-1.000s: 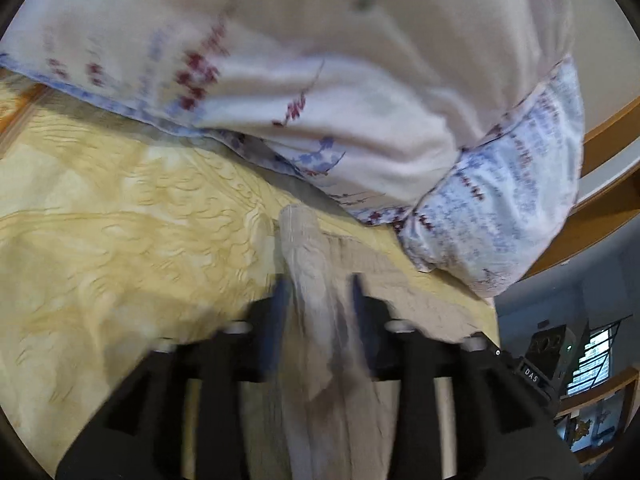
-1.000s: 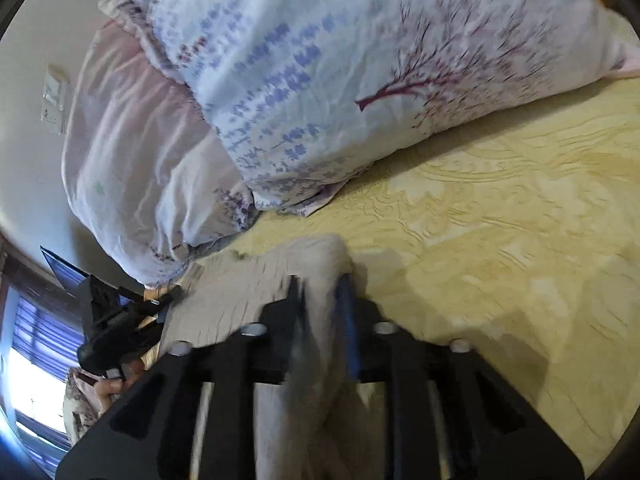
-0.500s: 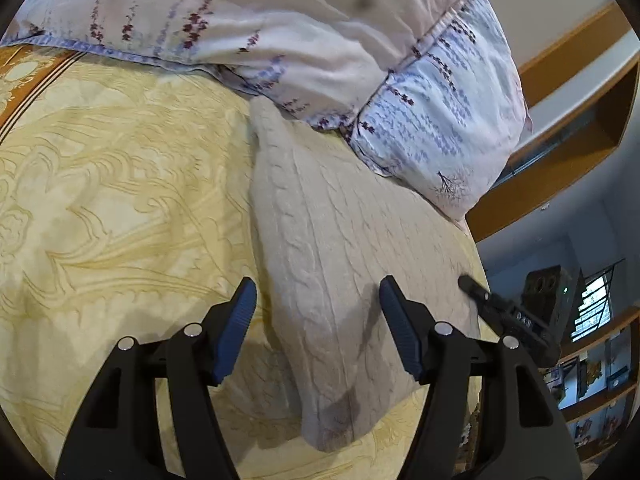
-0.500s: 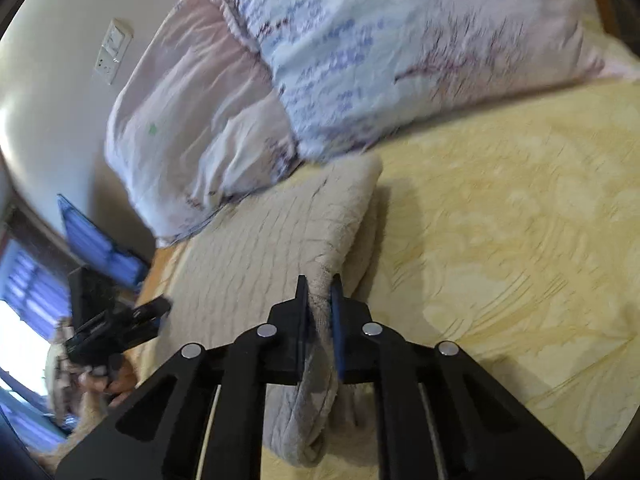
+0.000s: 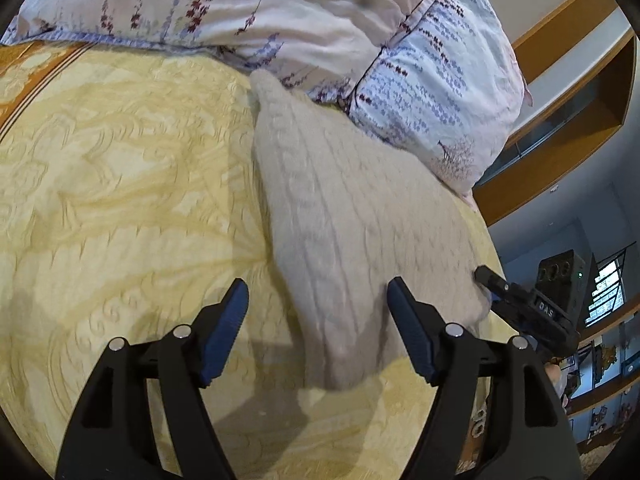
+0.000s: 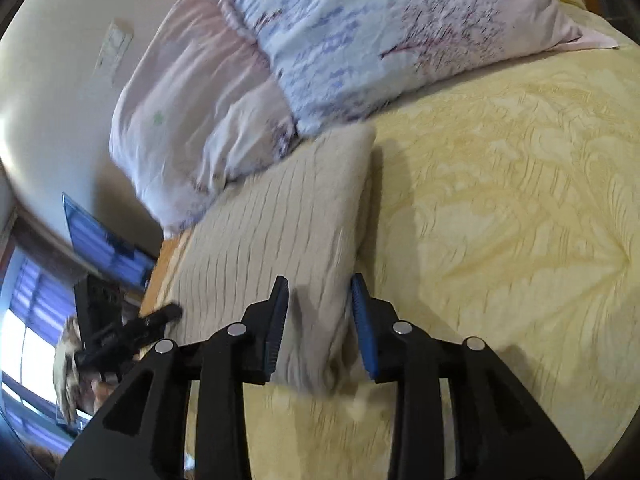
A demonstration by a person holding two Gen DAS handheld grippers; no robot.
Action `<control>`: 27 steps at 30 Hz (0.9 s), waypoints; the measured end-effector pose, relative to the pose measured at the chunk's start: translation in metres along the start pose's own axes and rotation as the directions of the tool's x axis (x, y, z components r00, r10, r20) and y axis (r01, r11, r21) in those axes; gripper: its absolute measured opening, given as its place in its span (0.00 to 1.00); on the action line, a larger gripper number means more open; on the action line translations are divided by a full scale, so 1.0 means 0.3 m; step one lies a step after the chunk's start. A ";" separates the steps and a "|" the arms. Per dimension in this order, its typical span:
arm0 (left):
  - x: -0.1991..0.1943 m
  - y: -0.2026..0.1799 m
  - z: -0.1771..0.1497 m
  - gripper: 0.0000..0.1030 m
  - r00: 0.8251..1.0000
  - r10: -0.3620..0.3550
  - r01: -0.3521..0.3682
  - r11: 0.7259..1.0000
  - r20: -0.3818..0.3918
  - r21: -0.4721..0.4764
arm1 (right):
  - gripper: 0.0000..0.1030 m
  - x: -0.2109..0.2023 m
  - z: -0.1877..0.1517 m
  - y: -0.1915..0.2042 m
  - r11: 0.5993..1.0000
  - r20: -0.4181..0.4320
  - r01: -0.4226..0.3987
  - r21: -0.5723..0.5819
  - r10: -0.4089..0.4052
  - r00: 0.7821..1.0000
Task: Fold small clothes
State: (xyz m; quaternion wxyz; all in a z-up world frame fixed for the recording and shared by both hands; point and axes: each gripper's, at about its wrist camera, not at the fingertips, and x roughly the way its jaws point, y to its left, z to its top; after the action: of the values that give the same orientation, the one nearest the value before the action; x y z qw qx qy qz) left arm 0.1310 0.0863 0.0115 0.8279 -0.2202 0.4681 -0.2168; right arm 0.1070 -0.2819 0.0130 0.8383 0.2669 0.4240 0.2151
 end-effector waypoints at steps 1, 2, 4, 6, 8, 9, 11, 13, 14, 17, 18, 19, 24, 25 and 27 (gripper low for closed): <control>0.003 0.003 -0.008 0.67 1.000 -0.004 0.004 1.000 -0.004 -0.001 | 0.23 0.004 -0.011 0.003 1.000 -0.007 0.008 -0.010 -0.008 1.000; 0.004 0.006 -0.015 0.66 1.000 -0.004 0.004 1.000 -0.005 -0.004 | 0.12 0.010 -0.020 0.006 0.999 -0.004 0.031 -0.021 -0.032 0.999; 0.004 0.008 -0.022 0.61 1.000 0.010 -0.010 1.000 0.008 0.001 | 0.12 0.014 -0.026 -0.008 0.997 0.030 0.080 -0.009 -0.080 0.996; 0.002 0.005 -0.028 0.61 0.999 0.028 -0.029 1.000 0.015 0.011 | 0.12 0.023 -0.023 -0.021 0.996 0.041 0.091 0.021 -0.092 0.995; -0.003 -0.001 -0.035 0.62 0.998 0.054 -0.054 0.998 0.028 0.027 | 0.12 0.027 -0.024 -0.008 0.993 0.048 0.116 0.000 -0.116 0.992; -0.011 -0.005 -0.043 0.64 0.997 0.066 -0.068 0.997 0.040 0.036 | 0.14 0.025 -0.029 0.012 0.989 0.055 0.143 -0.035 -0.141 0.988; -0.036 -0.013 -0.063 0.69 0.993 0.087 -0.092 0.994 0.077 0.060 | 0.32 0.009 -0.047 0.048 0.974 0.091 0.205 -0.098 -0.197 0.976; -0.065 -0.022 -0.090 0.79 0.986 0.115 -0.126 0.988 0.119 0.085 | 0.55 -0.025 -0.082 0.086 0.947 0.153 0.285 -0.150 -0.263 0.953; -0.080 -0.028 -0.108 0.81 0.981 0.131 -0.146 0.985 0.140 0.097 | 0.66 -0.038 -0.098 0.098 0.939 0.176 0.299 -0.170 -0.270 0.947; -0.103 -0.051 -0.150 0.86 0.969 0.187 -0.207 0.972 0.161 0.116 | 0.74 -0.054 -0.139 0.121 0.918 0.203 0.342 -0.202 -0.302 0.931; -0.105 -0.060 -0.162 0.88 0.965 0.203 -0.225 0.967 0.165 0.122 | 0.77 -0.054 -0.155 0.129 0.909 0.205 0.362 -0.206 -0.322 0.924; -0.109 -0.072 -0.178 0.90 0.958 0.229 -0.252 0.959 0.171 0.130 | 0.84 -0.053 -0.171 0.138 0.899 0.209 0.386 -0.205 -0.345 0.915; -0.099 -0.120 -0.210 0.95 0.936 0.303 -0.331 0.931 0.181 0.156 | 0.92 -0.043 -0.208 0.177 0.873 0.227 0.437 -0.216 -0.390 0.892; -0.093 -0.133 -0.216 0.98 0.920 0.347 -0.376 0.913 0.186 0.160 | 0.95 -0.041 -0.210 0.184 0.864 0.233 0.456 -0.214 -0.408 0.883; -0.093 -0.151 -0.233 0.98 0.888 0.410 -0.446 0.879 0.211 0.168 | 0.96 -0.039 -0.218 0.199 0.846 0.253 0.484 -0.222 -0.430 0.867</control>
State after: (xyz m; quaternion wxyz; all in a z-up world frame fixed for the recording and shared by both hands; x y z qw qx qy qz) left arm 0.0500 0.0541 0.0238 0.9105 -0.0391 0.4076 -0.0573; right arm 0.0385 -0.2259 0.0249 0.9314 0.0569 0.3575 0.0388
